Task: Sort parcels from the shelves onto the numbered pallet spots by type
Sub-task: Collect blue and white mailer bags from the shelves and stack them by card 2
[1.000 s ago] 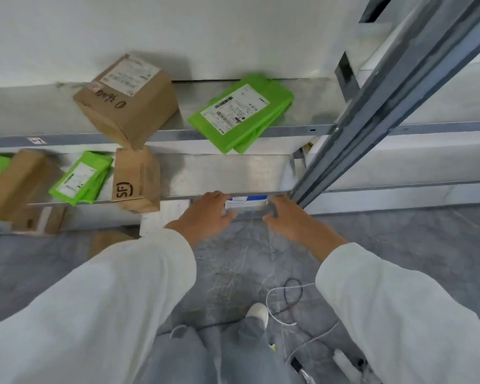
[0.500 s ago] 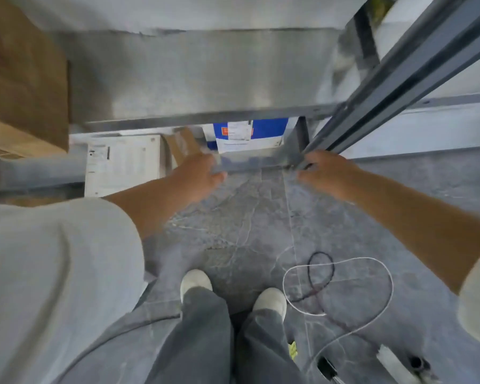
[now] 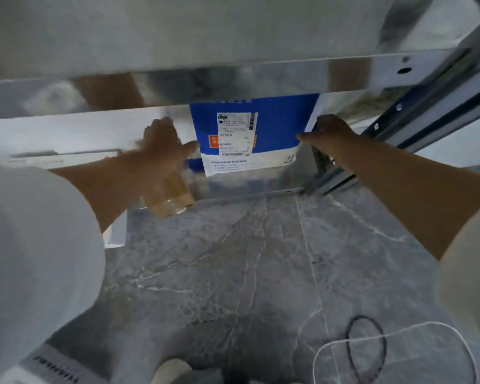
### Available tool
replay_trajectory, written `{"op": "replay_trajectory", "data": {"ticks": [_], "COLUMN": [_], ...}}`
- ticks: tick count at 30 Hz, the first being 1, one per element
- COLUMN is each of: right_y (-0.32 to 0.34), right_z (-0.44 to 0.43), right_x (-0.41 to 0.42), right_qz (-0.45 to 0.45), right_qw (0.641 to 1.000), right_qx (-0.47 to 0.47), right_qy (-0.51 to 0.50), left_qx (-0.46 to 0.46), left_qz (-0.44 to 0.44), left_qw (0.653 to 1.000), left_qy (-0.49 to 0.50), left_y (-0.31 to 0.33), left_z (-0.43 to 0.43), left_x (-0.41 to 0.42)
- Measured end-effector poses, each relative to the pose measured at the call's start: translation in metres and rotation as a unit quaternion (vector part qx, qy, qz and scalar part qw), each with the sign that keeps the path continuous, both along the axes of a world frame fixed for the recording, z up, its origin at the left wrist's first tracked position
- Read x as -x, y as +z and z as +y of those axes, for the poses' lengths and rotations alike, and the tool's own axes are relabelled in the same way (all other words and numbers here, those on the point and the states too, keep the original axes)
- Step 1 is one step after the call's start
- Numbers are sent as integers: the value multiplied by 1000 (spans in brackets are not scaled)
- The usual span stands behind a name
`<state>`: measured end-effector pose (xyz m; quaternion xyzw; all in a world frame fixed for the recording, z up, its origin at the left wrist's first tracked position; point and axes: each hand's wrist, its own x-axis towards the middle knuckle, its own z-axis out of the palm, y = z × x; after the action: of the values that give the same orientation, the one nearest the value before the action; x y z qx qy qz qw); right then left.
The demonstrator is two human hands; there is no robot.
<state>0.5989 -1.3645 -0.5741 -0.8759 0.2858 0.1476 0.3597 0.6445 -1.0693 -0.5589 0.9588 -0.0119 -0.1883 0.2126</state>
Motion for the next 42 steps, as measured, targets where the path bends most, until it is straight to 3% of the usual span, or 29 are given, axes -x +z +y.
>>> {"op": "replay_trajectory", "data": {"ticks": [5, 8, 10, 16, 30, 35, 42], "right_y": [-19, -40, -43, -10, 85, 116, 161], "right_z": [12, 11, 7, 11, 65, 76, 89], "right_x": [-21, -23, -17, 20, 124, 154, 213], "right_qz": [-54, -98, -112, -63, -15, 34, 121], "right_qw": [992, 983, 982, 985, 960, 960, 955], "right_qx": [-110, -156, -152, -153, -272, -243, -239], "right_qy": [-13, -16, -1, 47, -69, -135, -129], "left_qx": [159, 231, 238, 256, 199, 230, 241], "left_qz": [-29, 31, 74, 118, 158, 172, 178], "left_qw": [979, 964, 963, 945, 935, 933, 936], "left_qy": [127, 125, 100, 167, 248, 216, 186], "left_y": [-34, -44, -48, -30, 72, 112, 155], "left_z": [-10, -16, -27, -26, 6, 20, 33], "left_x": [-17, -8, 5, 26, 106, 143, 202]}}
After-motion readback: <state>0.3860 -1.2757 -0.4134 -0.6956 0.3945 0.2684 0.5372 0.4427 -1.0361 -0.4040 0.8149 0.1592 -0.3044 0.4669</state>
